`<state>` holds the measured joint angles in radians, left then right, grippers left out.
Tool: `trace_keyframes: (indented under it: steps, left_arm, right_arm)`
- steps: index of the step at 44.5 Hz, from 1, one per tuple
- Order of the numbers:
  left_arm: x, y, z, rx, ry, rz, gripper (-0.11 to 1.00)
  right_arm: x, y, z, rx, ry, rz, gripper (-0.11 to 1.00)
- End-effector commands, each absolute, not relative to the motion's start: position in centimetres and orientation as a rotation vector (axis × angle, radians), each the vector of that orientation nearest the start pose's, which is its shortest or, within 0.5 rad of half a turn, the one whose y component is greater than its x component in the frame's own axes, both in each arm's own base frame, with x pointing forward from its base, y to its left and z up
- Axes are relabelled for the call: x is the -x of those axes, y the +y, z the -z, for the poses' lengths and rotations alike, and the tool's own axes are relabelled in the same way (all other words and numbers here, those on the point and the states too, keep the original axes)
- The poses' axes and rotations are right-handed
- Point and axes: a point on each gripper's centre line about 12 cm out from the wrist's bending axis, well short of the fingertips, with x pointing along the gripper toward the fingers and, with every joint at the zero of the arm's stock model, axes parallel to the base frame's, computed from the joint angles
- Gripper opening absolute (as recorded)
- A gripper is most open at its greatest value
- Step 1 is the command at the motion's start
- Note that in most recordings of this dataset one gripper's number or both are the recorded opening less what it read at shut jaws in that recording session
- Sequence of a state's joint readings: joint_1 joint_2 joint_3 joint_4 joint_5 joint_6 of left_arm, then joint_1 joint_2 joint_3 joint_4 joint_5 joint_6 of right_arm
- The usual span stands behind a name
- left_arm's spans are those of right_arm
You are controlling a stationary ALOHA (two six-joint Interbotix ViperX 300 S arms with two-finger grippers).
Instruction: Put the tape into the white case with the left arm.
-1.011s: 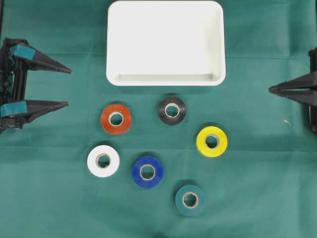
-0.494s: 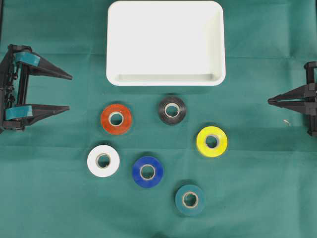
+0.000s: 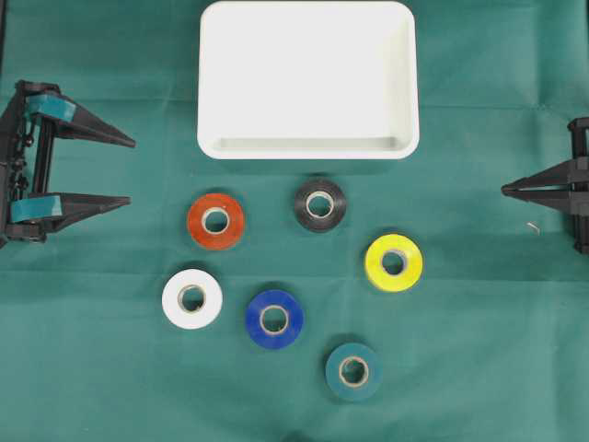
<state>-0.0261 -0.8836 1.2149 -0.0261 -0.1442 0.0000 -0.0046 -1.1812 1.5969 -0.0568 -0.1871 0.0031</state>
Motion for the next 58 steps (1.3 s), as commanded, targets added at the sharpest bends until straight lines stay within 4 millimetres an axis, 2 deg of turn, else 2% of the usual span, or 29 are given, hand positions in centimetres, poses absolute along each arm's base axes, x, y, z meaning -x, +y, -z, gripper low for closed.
trace_keyframes:
  steps: [1,7,21,30,40,58]
  left_arm:
    - [-21.1,-0.6,-25.7,0.020,0.163,0.023,0.99]
    - [-21.6,-0.6,-26.3,0.011,0.169,0.025,0.99]
    - [-26.2,-0.7,-24.6,0.001,0.311,0.025,0.98]
    - [-28.2,-0.8,-24.0,0.001,0.400,0.027,0.98]
    - [-29.2,-0.9,-23.6,0.002,0.509,0.030,0.98]
    - [-30.0,-0.9,-23.3,0.000,0.542,0.029,0.98]
  right_arm:
    - [-13.7,0.1,-15.2,0.049,0.221,-0.012,-0.09]
    - [-13.7,0.0,-15.2,0.049,0.221,-0.010,-0.09]
    - [-13.7,0.0,-15.2,0.049,0.221,-0.010,-0.09]
    - [-13.7,0.0,-15.2,0.049,0.221,-0.010,-0.09]
    - [-13.6,0.1,-15.1,0.049,0.223,-0.012,-0.09]
    - [-13.6,0.0,-15.1,0.049,0.221,-0.010,-0.09]
